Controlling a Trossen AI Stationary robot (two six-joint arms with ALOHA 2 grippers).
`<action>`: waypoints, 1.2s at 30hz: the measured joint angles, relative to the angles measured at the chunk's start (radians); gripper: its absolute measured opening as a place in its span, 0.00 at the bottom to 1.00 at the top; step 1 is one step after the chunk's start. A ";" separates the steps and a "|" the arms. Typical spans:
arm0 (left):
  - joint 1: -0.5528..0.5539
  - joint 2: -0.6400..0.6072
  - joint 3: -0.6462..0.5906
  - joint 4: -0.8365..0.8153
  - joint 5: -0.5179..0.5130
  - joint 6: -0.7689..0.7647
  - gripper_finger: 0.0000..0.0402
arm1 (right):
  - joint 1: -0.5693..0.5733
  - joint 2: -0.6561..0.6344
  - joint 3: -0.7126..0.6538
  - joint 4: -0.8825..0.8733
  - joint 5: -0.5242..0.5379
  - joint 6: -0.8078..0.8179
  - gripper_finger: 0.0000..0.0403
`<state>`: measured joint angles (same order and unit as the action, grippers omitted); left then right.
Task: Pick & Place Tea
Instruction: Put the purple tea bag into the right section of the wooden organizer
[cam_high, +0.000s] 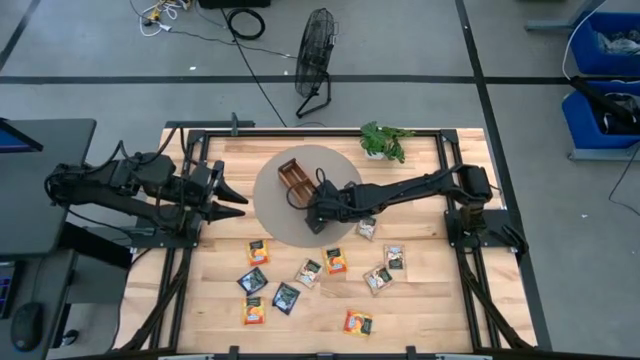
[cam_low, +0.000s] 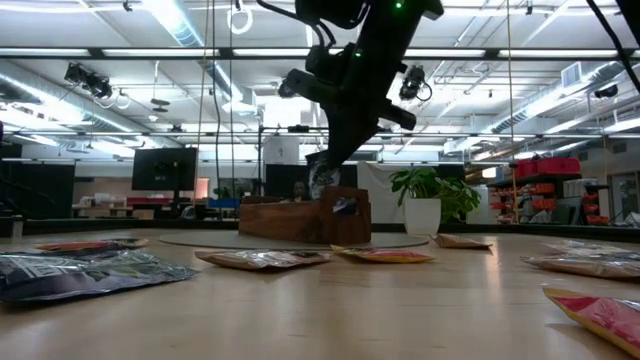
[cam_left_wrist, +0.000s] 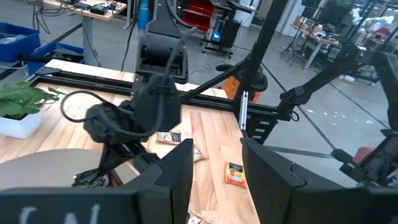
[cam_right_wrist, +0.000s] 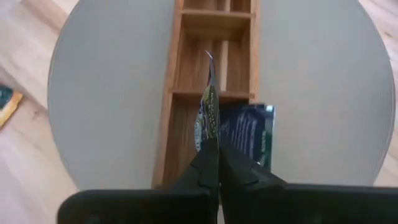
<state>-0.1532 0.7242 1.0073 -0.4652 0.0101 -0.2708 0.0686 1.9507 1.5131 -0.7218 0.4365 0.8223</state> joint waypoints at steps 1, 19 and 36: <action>0.000 0.000 0.000 0.000 0.000 0.001 0.35 | 0.002 0.000 0.000 -0.008 0.000 0.000 0.00; 0.000 0.002 0.000 0.000 -0.010 -0.003 0.35 | 0.006 0.000 -0.144 0.132 -0.015 0.107 0.03; 0.000 0.002 0.000 0.000 -0.018 -0.005 0.35 | 0.007 -0.018 -0.146 0.130 -0.004 0.165 0.31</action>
<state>-0.1532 0.7261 1.0073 -0.4651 -0.0074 -0.2756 0.0761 1.9329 1.3674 -0.5915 0.4322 0.9871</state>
